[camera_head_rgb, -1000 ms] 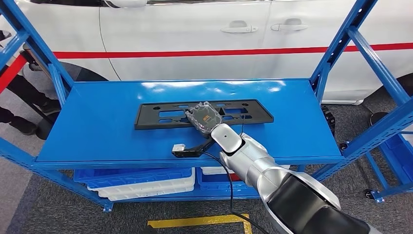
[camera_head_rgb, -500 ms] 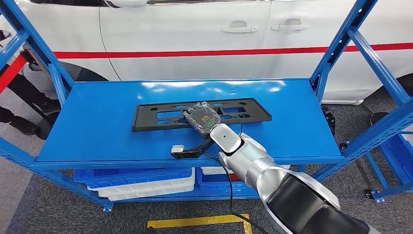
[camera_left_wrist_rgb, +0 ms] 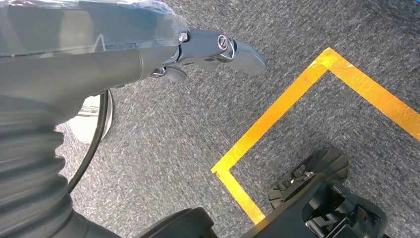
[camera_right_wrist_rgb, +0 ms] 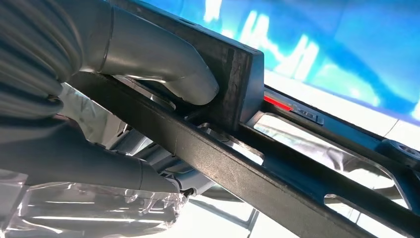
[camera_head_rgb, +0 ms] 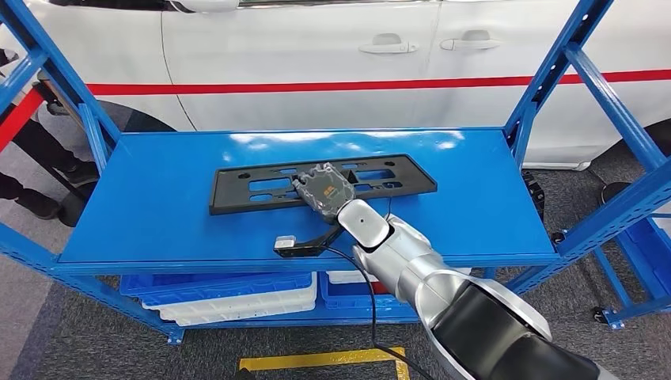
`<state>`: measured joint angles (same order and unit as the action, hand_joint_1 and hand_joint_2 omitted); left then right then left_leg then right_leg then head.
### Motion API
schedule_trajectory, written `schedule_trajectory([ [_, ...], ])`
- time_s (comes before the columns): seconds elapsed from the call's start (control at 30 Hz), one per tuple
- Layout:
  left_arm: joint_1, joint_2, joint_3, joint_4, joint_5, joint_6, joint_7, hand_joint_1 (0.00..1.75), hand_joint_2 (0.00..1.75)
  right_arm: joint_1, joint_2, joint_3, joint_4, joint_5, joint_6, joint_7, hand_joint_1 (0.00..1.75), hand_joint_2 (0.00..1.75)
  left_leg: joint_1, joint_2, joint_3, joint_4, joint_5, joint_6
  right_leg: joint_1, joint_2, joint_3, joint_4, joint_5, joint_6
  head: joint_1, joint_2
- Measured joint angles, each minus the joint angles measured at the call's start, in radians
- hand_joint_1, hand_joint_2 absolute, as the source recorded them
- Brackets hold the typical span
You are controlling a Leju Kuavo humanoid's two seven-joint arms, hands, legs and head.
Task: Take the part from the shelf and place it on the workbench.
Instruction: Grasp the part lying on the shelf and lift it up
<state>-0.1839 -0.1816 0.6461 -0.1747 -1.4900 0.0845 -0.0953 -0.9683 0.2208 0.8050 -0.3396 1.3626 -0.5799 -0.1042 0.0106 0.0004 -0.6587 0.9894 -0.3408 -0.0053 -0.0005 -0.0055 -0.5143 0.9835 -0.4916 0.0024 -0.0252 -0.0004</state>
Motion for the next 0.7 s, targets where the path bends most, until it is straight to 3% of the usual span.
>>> schedule_trajectory([
  [0.5,0.021,0.001,0.045,0.0,0.048,-0.013,-0.001,0.0,1.75,-0.298,-0.048,-0.062,-0.123,-0.056,0.1,-0.04,1.75,1.75,0.0,0.0,-0.007,0.0,0.005,0.002,0.0,0.0,-0.008,0.001,0.004,0.001,0.0,0.0],
  [0.7,0.021,0.001,0.056,0.0,0.048,-0.015,-0.001,0.0,1.75,-0.373,-0.078,-0.07,-0.186,-0.084,0.111,-0.039,1.75,1.75,0.0,0.0,-0.008,0.0,0.005,0.002,0.0,0.0,-0.008,0.001,0.004,0.001,0.0,0.0],
])
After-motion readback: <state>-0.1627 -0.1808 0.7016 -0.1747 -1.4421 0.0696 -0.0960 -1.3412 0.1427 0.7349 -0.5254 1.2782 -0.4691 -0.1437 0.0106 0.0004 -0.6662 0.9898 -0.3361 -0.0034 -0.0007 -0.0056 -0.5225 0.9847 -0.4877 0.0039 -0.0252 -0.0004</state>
